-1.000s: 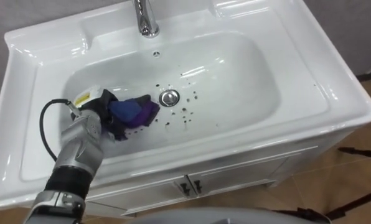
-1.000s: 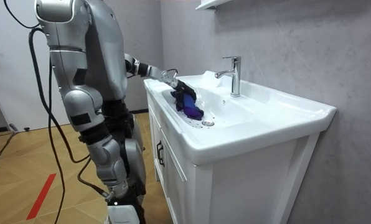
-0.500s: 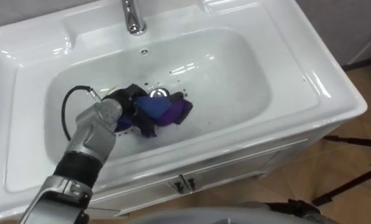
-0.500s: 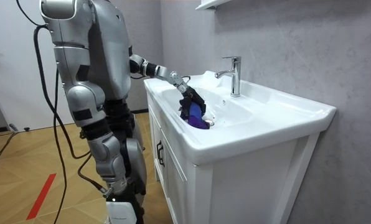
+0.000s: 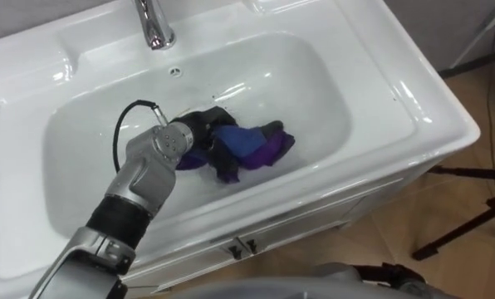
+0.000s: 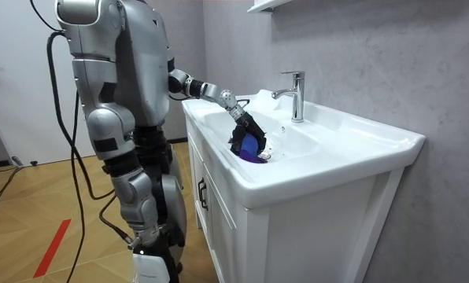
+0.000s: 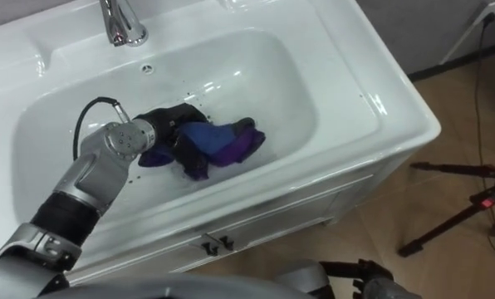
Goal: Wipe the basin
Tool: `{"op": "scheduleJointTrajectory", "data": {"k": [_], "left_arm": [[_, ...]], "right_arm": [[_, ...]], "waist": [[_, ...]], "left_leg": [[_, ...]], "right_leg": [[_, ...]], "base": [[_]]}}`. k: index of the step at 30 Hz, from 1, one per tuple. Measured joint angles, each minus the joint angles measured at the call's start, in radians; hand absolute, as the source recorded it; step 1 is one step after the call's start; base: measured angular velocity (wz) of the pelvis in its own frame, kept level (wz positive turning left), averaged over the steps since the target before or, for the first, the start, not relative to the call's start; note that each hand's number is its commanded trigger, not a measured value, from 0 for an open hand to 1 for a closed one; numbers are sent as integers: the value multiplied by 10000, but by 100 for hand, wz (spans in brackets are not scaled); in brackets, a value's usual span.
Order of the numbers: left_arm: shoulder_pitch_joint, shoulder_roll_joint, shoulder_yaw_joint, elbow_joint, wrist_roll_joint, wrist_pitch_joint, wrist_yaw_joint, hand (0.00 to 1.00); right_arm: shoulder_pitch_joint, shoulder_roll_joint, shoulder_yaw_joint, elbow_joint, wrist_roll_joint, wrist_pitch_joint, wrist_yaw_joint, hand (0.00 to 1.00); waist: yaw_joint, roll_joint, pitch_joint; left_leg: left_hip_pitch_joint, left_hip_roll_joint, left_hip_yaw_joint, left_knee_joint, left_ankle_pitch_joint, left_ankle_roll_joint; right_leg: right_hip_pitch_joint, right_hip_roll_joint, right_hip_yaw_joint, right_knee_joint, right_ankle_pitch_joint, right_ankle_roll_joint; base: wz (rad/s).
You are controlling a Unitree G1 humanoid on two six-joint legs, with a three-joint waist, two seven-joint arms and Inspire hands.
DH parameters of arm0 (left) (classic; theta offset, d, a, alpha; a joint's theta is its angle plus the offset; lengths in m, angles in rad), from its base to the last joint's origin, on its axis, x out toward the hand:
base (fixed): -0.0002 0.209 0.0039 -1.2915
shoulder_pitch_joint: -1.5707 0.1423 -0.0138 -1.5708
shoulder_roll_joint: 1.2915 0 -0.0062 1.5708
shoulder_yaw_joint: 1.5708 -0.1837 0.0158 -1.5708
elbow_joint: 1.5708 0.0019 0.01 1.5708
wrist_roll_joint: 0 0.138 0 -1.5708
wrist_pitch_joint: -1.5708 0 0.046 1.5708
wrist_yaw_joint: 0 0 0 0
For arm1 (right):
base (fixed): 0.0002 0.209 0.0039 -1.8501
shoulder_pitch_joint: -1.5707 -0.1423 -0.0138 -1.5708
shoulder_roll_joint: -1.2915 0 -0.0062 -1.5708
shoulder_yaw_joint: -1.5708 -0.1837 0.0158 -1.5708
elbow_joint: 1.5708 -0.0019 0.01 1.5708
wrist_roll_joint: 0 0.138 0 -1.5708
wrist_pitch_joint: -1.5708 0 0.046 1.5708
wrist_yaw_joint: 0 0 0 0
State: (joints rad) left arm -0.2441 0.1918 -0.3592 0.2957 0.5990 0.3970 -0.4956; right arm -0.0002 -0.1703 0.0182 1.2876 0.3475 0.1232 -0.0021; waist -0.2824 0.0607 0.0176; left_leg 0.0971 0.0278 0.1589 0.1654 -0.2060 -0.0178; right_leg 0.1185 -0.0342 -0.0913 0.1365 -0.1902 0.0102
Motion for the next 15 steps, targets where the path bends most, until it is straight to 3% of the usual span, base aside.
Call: {"op": "scheduleJointTrajectory", "data": {"k": [11,15], "left_arm": [[-5,-3,-33,-242,100,4,22,100],[-5,-92,-103,-330,1037,11,-142,100]], "right_arm": [[-7,-40,15,-81,-13,-24,-7,0],[23,-17,-117,6,-22,-11,23,0]], "waist": [[-172,148,-16],[-191,121,27]], "left_leg": [[-142,-9,-20,10,0,0],[-61,1,17,6,0,0]], "right_leg": [[-145,2,31,24,1,-1],[-124,15,94,29,2,-4]], "base": [[0],[-5]]}}
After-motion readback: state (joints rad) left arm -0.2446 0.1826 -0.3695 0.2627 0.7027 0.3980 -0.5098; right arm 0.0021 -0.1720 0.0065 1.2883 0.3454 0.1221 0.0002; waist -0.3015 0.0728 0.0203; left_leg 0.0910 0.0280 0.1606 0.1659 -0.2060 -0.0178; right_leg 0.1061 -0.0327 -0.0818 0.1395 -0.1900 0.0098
